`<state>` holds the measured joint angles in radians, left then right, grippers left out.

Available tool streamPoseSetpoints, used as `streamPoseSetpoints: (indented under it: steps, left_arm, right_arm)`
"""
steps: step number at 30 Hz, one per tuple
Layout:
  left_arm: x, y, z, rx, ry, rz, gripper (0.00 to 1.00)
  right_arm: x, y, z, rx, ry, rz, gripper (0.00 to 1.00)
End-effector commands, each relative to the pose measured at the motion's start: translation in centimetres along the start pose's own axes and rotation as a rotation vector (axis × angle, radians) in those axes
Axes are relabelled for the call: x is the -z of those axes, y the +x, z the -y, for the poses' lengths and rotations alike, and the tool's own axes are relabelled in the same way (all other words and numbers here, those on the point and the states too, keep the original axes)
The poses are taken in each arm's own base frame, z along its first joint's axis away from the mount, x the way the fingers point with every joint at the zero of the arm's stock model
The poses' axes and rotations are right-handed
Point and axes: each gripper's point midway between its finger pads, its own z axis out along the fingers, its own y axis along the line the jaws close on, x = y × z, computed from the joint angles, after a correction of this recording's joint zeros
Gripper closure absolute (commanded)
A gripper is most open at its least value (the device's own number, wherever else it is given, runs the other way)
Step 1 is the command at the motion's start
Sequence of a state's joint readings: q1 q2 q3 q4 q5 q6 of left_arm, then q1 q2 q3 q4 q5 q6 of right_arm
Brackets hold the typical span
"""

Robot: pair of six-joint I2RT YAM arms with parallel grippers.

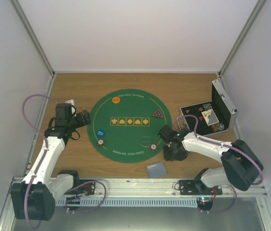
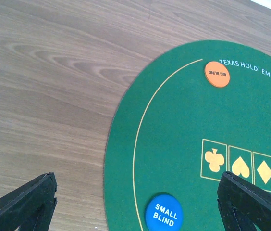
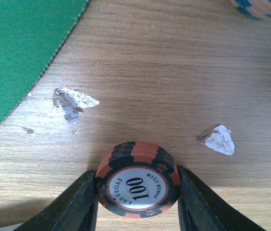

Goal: Distribute texas hold em gaming equipment

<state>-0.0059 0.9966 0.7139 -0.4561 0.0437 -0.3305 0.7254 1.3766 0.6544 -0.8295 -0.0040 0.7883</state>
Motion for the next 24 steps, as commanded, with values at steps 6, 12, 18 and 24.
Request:
streamPoseSetpoints:
  steps: [6, 12, 18, 24]
  left_arm:
    - [0.0, -0.4, 0.2, -0.002, 0.006, 0.027, 0.08]
    - [-0.2, -0.4, 0.1, 0.0, 0.005, 0.025, 0.08]
    - [-0.3, -0.5, 0.2, 0.001, 0.006, 0.027, 0.08]
    - [-0.4, -0.4, 0.2, 0.0, 0.008, 0.024, 0.08]
  right_arm:
    - [-0.2, -1.0, -2.7, 0.052, -0.095, 0.04, 0.66]
    - [1.6, -1.5, -2.8, 0.054, -0.094, 0.059, 0.66]
    - [3.0, -2.2, -3.1, 0.076, -0.086, 0.078, 0.66]
    - [5.3, -4.5, -5.1, 0.126, -0.112, 0.12, 0.66]
